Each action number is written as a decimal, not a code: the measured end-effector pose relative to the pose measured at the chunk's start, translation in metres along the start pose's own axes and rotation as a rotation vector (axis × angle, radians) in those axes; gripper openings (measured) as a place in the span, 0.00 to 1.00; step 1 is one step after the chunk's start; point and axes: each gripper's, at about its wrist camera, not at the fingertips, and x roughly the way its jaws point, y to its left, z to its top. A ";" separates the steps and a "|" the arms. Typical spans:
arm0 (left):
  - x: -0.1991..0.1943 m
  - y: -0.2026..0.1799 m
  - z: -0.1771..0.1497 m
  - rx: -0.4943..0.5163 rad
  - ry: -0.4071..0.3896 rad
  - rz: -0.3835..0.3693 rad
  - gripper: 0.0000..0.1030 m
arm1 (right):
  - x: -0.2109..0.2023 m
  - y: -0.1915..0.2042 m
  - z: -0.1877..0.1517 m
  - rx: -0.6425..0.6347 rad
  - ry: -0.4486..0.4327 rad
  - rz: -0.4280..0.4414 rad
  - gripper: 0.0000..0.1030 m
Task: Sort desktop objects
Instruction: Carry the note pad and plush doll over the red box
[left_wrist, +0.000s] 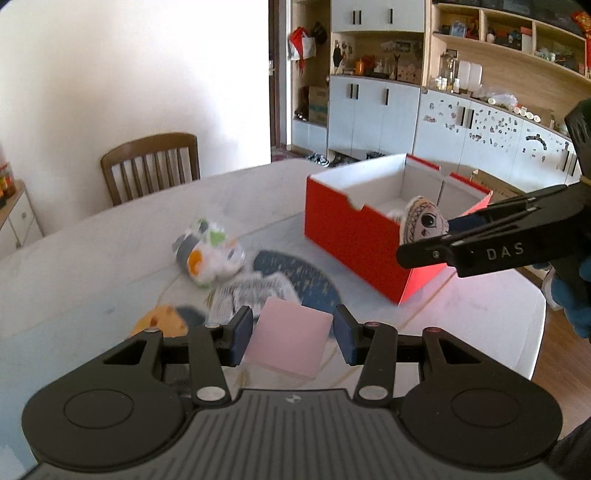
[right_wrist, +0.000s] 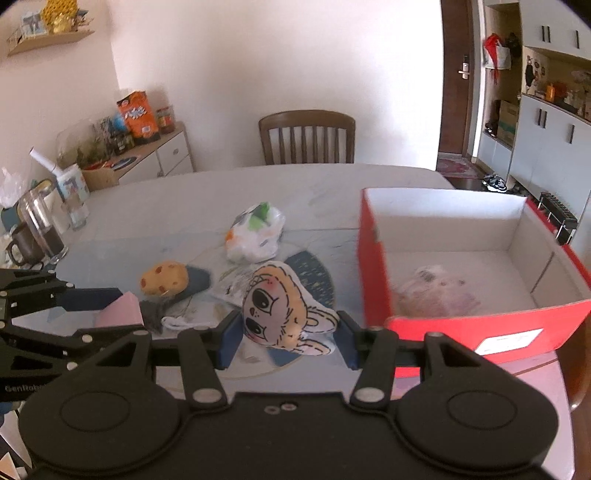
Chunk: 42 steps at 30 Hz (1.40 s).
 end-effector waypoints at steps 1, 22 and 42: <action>0.001 -0.003 0.005 0.004 -0.006 -0.001 0.45 | -0.003 -0.006 0.001 0.004 -0.006 -0.002 0.51; 0.073 -0.089 0.092 0.084 -0.074 -0.068 0.45 | -0.027 -0.133 0.026 0.067 -0.086 -0.102 0.51; 0.179 -0.132 0.154 0.204 0.017 -0.117 0.45 | 0.005 -0.220 0.035 0.059 0.013 -0.103 0.52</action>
